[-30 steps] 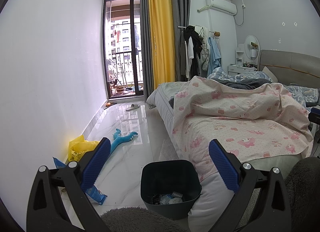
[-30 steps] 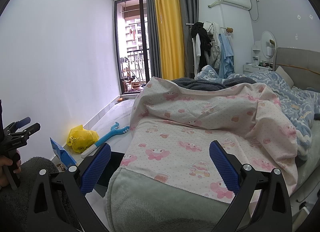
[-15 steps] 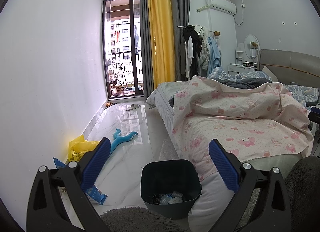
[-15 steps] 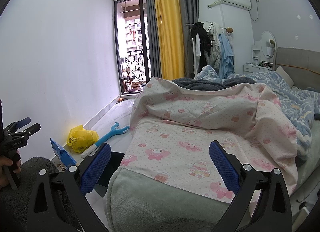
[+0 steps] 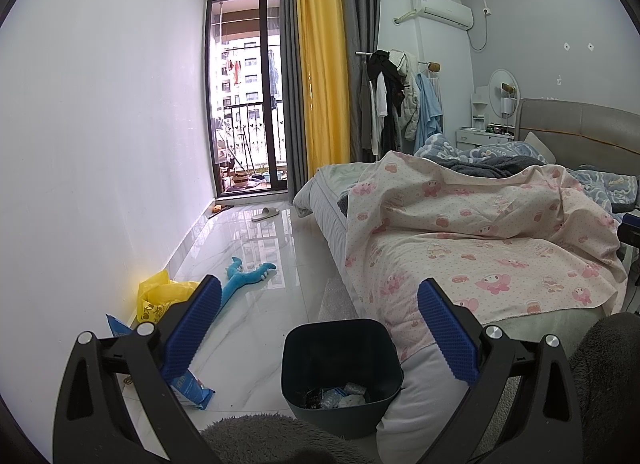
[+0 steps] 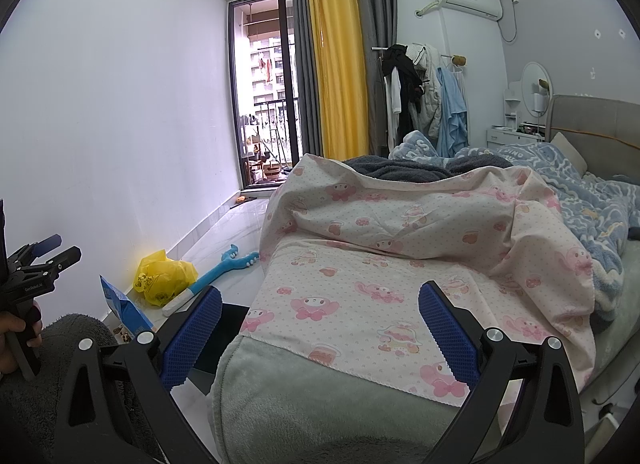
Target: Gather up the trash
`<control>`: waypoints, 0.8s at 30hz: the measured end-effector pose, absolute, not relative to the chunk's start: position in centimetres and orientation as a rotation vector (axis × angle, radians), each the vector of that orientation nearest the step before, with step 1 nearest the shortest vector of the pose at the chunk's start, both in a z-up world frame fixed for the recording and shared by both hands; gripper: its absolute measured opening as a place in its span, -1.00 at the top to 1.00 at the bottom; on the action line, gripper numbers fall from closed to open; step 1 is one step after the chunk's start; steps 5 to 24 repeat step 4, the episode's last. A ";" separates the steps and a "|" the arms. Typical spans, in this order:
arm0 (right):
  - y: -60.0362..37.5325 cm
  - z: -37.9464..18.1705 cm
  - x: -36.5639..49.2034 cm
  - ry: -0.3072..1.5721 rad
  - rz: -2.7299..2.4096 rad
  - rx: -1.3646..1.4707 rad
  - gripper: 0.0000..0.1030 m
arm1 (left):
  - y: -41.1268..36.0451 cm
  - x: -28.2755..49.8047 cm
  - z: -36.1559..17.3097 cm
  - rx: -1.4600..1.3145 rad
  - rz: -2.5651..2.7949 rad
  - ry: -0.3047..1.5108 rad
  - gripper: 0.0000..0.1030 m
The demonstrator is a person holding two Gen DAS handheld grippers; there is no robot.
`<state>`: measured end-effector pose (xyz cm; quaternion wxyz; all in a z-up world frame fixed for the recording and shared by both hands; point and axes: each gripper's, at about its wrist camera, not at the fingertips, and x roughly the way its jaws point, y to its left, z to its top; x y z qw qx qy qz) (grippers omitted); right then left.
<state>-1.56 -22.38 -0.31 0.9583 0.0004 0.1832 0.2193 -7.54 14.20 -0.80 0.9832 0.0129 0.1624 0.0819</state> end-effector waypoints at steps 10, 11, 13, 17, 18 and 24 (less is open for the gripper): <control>-22.4 -0.3 -1.5 0.371 0.445 0.001 -0.93 | 14.2 -7.6 -0.8 0.029 0.163 0.326 -0.94; -22.4 -0.3 -1.5 0.371 0.445 0.001 -0.93 | 14.2 -7.6 -0.8 0.029 0.163 0.326 -0.94; -22.4 -0.3 -1.5 0.371 0.445 0.001 -0.93 | 14.2 -7.6 -0.8 0.029 0.163 0.326 -0.94; -22.4 -0.3 -1.5 0.371 0.445 0.001 -0.93 | 14.2 -7.6 -0.8 0.029 0.163 0.326 -0.94; -22.4 -0.3 -1.5 0.371 0.445 0.001 -0.93 | 14.2 -7.6 -0.8 0.029 0.163 0.326 -0.94; -22.4 -0.3 -1.5 0.371 0.445 0.001 -0.93 | 14.2 -7.6 -0.8 0.029 0.163 0.326 -0.94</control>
